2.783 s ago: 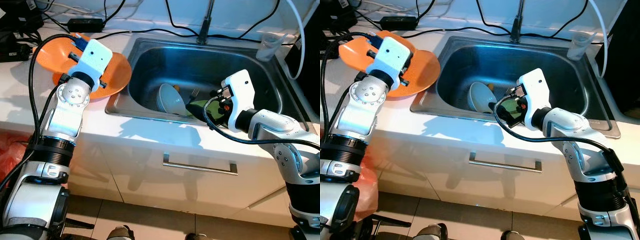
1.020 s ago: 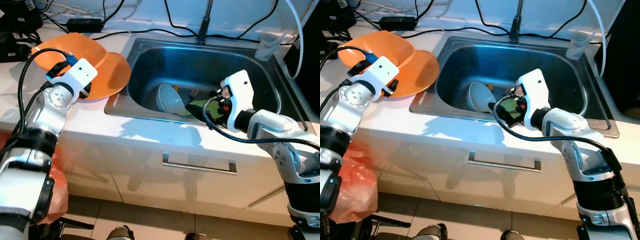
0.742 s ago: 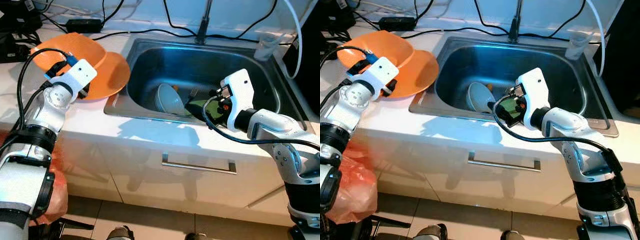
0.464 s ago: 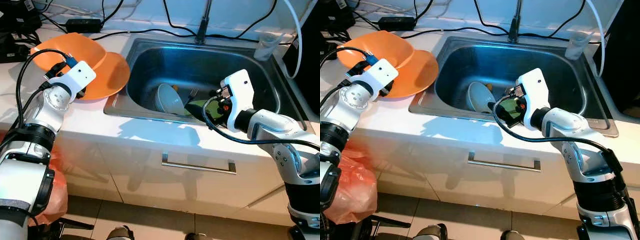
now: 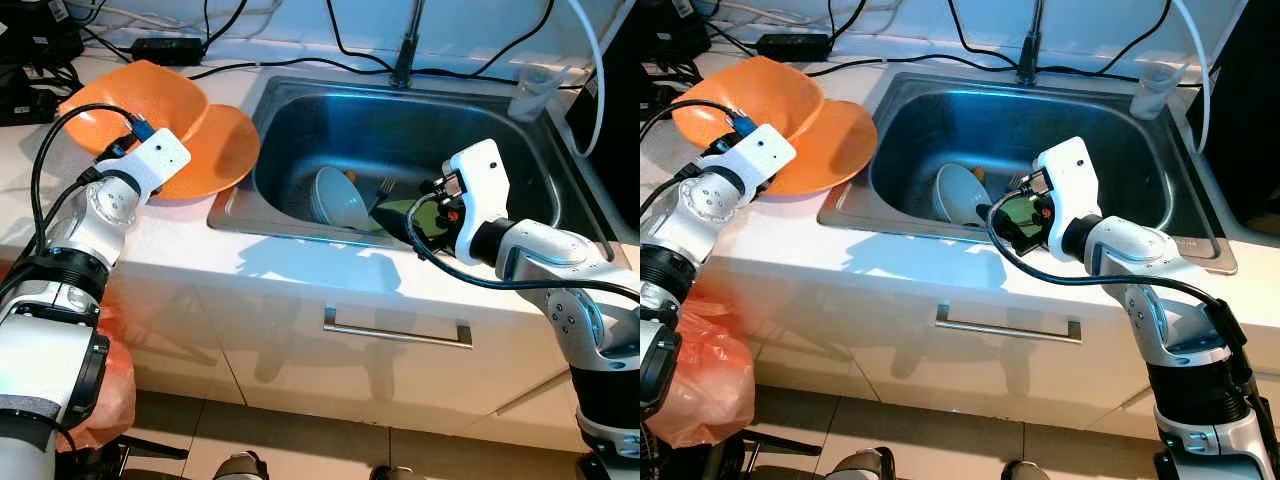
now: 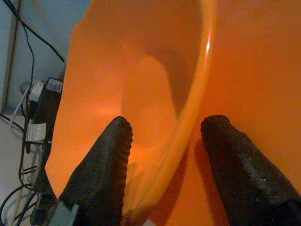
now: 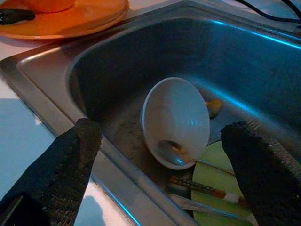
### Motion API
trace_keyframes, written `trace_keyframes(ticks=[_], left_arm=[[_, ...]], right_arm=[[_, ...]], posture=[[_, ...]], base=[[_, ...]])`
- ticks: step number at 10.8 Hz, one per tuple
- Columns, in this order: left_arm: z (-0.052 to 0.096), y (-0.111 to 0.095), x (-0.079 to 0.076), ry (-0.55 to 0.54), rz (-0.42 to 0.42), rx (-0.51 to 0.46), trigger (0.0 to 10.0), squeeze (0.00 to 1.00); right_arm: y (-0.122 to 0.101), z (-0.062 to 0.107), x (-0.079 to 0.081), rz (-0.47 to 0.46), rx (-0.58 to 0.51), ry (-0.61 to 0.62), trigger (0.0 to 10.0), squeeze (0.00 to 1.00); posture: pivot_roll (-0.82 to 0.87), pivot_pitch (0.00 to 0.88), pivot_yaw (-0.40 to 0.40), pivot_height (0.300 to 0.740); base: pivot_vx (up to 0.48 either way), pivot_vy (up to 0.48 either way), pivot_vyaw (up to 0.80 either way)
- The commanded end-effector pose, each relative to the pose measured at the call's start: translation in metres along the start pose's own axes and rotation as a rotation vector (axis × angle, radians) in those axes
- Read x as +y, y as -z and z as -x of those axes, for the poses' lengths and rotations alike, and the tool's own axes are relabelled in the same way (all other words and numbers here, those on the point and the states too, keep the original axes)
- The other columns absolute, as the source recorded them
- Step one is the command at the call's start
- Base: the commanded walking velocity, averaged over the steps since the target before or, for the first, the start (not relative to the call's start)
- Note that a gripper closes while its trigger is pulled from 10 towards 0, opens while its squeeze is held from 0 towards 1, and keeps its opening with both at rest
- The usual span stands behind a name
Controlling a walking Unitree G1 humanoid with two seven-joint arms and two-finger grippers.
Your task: Kitchen organization
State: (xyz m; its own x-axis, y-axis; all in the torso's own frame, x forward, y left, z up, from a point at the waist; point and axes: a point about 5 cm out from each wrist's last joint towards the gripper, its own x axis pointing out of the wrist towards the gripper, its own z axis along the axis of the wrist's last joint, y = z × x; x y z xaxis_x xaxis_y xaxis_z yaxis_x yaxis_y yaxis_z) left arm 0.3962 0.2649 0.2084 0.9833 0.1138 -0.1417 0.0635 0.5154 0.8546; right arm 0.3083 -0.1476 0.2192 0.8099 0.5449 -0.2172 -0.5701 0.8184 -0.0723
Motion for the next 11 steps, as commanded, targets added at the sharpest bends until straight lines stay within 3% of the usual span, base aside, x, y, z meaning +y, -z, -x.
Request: trace_keyframes(ticks=[1, 7, 11], left_arm=[[-0.0007, -0.0008, 0.0014, 0.006, -0.016, 0.003, 0.0, 0.0], [-0.0011, -0.0034, -0.0001, -0.001, -0.035, -0.021, 0.0, 0.0], [-0.0014, -0.0056, -0.0006, -0.007, -0.033, -0.033, 0.0, 0.0]], right_arm=[[-0.0006, 0.0038, -0.0009, -0.006, -0.007, 0.014, 10.0, 0.0], [-0.0003, 0.0044, -0.0009, -0.009, -0.007, 0.013, 10.0, 0.0], [-0.006, 0.0065, 0.0071, -0.008, -0.049, -0.058, 10.0, 0.0]], posture=[[-0.04, 0.113, 0.018, 0.74], [-0.05, 0.113, 0.018, 0.74], [-0.05, 0.113, 0.016, 0.74]], base=[[0.0, 0.0, 0.0], [0.0, 0.0, 0.0], [0.0, 0.0, 0.0]])
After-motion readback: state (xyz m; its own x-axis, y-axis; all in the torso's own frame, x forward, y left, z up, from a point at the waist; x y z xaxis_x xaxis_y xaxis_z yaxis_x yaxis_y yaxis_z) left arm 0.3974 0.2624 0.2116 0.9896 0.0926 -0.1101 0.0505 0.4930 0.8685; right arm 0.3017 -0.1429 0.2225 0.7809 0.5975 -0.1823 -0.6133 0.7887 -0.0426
